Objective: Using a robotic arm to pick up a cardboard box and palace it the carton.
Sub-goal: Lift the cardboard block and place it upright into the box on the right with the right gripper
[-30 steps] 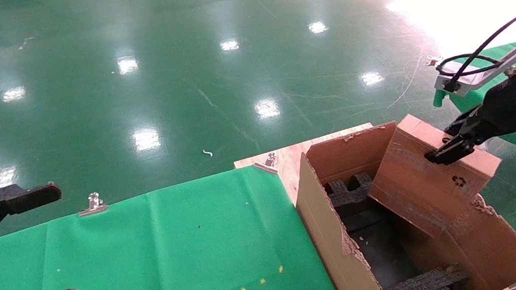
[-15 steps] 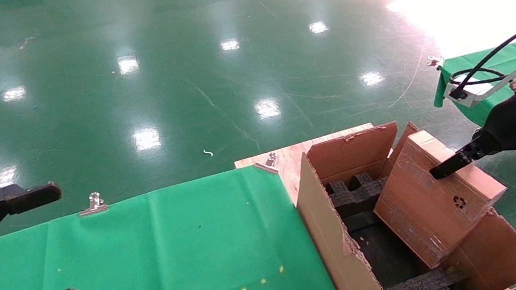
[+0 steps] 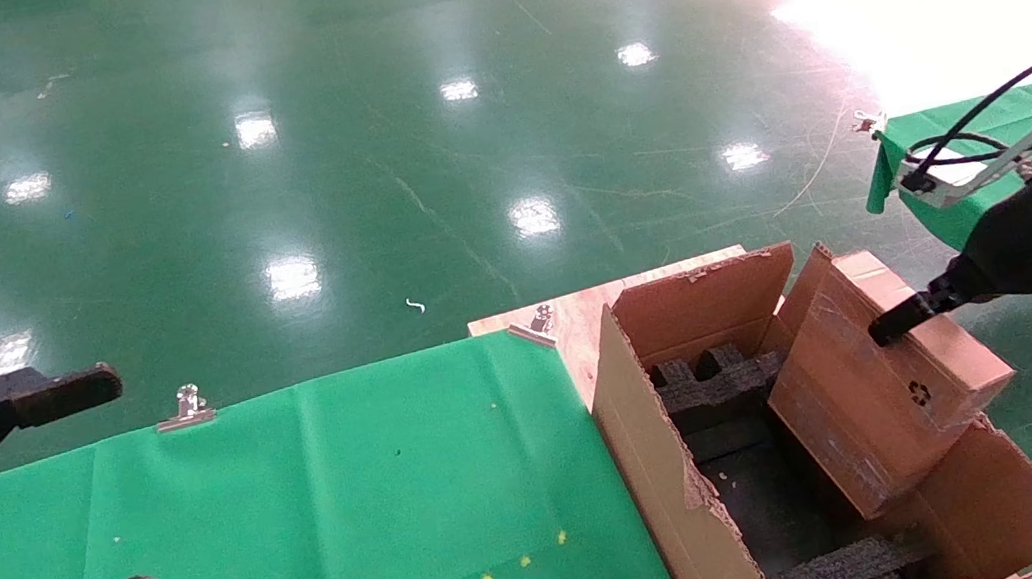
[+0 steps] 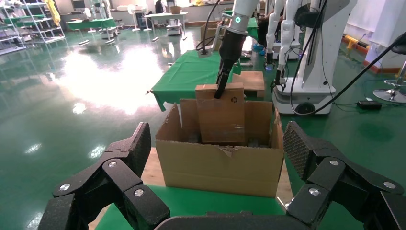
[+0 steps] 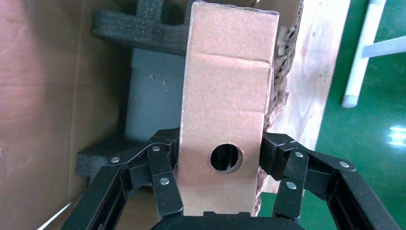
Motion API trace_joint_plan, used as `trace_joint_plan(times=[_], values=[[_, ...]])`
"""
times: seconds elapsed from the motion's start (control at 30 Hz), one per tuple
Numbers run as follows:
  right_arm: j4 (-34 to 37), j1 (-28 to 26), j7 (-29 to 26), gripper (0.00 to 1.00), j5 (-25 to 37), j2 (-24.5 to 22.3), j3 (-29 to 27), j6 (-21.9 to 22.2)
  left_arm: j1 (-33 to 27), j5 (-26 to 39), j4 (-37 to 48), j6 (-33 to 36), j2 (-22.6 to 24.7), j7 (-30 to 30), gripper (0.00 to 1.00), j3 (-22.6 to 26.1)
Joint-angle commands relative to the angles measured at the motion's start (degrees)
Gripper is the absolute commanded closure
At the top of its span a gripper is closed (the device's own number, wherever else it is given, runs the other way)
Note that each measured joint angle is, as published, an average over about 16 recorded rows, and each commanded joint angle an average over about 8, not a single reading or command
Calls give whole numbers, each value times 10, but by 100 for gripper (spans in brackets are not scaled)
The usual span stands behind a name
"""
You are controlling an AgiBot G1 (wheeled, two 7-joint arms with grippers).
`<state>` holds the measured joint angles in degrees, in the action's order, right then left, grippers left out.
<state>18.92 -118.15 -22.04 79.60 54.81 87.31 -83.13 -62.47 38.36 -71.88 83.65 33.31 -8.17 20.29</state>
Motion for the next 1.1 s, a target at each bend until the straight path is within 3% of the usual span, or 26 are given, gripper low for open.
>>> trace_joint_plan(times=[0.03, 0.3, 0.77, 1.1], values=[[13, 4, -10, 100, 1, 10, 1, 11, 0, 0, 0, 0, 0, 0, 0, 0], [121, 8, 45, 100, -11, 66, -2, 33, 0, 0, 0, 0, 0, 0, 0, 0], [407, 9, 203, 100, -47, 186, -5, 65, 0, 0, 0, 0, 0, 0, 0, 0], [463, 30, 215, 100, -64, 206, -19, 81, 0, 0, 0, 0, 0, 0, 0, 0]])
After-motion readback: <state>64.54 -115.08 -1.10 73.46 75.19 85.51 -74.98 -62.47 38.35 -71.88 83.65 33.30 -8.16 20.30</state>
